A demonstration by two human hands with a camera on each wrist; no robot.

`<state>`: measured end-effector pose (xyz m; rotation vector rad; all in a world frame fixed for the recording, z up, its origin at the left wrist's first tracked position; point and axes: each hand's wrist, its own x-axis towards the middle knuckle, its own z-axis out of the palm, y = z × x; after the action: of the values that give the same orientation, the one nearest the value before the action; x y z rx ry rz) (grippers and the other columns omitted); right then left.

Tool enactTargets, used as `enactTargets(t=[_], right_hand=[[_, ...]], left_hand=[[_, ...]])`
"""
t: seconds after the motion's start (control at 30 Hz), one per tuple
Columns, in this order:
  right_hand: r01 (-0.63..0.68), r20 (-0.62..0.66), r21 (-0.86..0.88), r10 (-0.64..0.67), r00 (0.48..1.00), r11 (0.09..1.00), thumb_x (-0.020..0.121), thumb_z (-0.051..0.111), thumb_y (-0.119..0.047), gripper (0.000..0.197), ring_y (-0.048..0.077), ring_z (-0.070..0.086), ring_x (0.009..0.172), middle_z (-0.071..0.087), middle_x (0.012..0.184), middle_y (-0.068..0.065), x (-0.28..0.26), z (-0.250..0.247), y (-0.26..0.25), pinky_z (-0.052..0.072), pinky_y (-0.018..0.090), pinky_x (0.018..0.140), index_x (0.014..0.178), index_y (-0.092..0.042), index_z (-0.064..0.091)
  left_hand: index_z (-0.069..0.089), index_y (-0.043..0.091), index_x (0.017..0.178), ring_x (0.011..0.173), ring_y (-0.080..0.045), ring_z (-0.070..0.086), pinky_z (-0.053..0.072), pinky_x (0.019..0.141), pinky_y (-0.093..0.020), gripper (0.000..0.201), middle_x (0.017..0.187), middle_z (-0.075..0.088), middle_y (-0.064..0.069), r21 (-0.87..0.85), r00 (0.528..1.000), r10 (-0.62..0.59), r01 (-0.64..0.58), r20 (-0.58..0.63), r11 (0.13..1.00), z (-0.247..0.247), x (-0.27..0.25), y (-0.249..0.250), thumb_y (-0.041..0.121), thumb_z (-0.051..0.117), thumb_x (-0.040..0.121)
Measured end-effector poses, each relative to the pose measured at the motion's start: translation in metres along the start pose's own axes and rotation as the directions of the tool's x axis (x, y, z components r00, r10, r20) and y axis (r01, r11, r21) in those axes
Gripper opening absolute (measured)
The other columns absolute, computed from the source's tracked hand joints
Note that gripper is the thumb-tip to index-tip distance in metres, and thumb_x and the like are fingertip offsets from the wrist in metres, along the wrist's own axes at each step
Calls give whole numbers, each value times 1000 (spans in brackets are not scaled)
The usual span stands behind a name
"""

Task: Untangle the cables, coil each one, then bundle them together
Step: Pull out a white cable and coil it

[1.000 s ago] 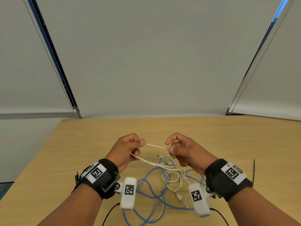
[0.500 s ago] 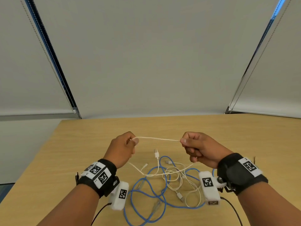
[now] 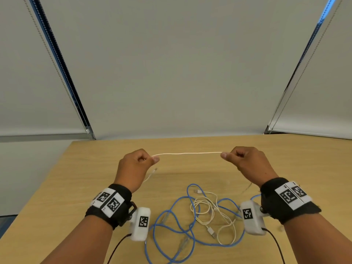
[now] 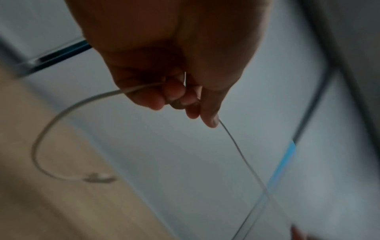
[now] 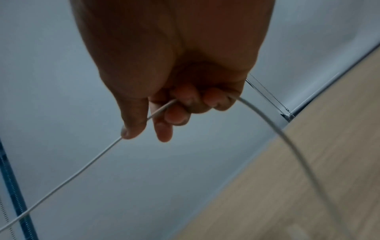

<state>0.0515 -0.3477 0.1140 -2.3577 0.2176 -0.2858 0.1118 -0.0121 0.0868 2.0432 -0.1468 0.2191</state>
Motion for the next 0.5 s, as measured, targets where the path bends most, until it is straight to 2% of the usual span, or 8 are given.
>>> enactTargets(t=[0.03,0.1,0.17,0.23,0.27,0.33,0.4,0.5], right_hand=[[0,19,-25,1,1000,1000,84,71,-56,35,10,59,65,62,61,-11,-1,0,-2,44,28,62,68,-25,68],[46,78,-77,-40,996,996,85,69,-56,25,11,63,94,69,96,-15,-6,3,-12,51,34,80,98,-35,71],[190,126,-108,-176,976,976,83,67,-61,57,12,52,125,58,136,-14,-14,13,-29,44,41,104,135,-41,54],[327,235,-104,-296,926,939,82,63,-65,78,11,45,136,49,150,-12,-22,31,-51,37,41,113,151,-40,36],[341,311,-74,-303,901,937,84,62,-63,77,10,51,132,55,145,-11,-26,40,-60,40,40,112,152,-38,34],[266,396,76,-274,876,961,95,61,-46,46,7,67,100,73,108,-10,-29,52,-68,54,39,93,137,-31,52],[182,329,238,-256,909,954,102,55,-29,15,1,62,68,66,78,-17,-27,49,-68,58,37,70,108,-22,67],[82,157,381,-152,976,921,103,52,-16,21,-1,50,57,58,64,-27,-20,32,-62,44,27,55,91,-15,69]], left_hand=[[62,20,63,51,-8,41,39,59,-30,30,52,46,12,-35,1000,5,-4,23,999,0,-1,1,37,78,83],[66,24,65,56,-5,48,41,62,-30,25,59,56,13,17,990,72,-75,119,997,5,-6,11,34,76,86],[71,29,73,70,-5,56,43,68,-28,16,74,62,8,94,964,144,-168,225,981,18,-16,24,35,73,87],[74,32,81,75,-5,57,42,70,-25,10,79,61,6,86,940,192,-224,282,971,32,-23,34,35,70,89],[75,31,84,77,-5,59,43,71,-25,9,81,63,6,48,932,215,-238,292,970,38,-24,38,34,69,91],[74,28,84,75,-7,60,46,71,-26,10,80,67,8,-21,929,223,-227,296,974,43,-24,39,29,69,92],[73,27,80,61,-6,52,41,61,-24,11,66,60,13,-40,934,169,-165,314,985,39,-22,33,27,71,90],[73,24,74,54,-7,46,41,57,-21,18,58,52,11,-106,941,47,-12,336,994,28,-23,14,18,70,91]])
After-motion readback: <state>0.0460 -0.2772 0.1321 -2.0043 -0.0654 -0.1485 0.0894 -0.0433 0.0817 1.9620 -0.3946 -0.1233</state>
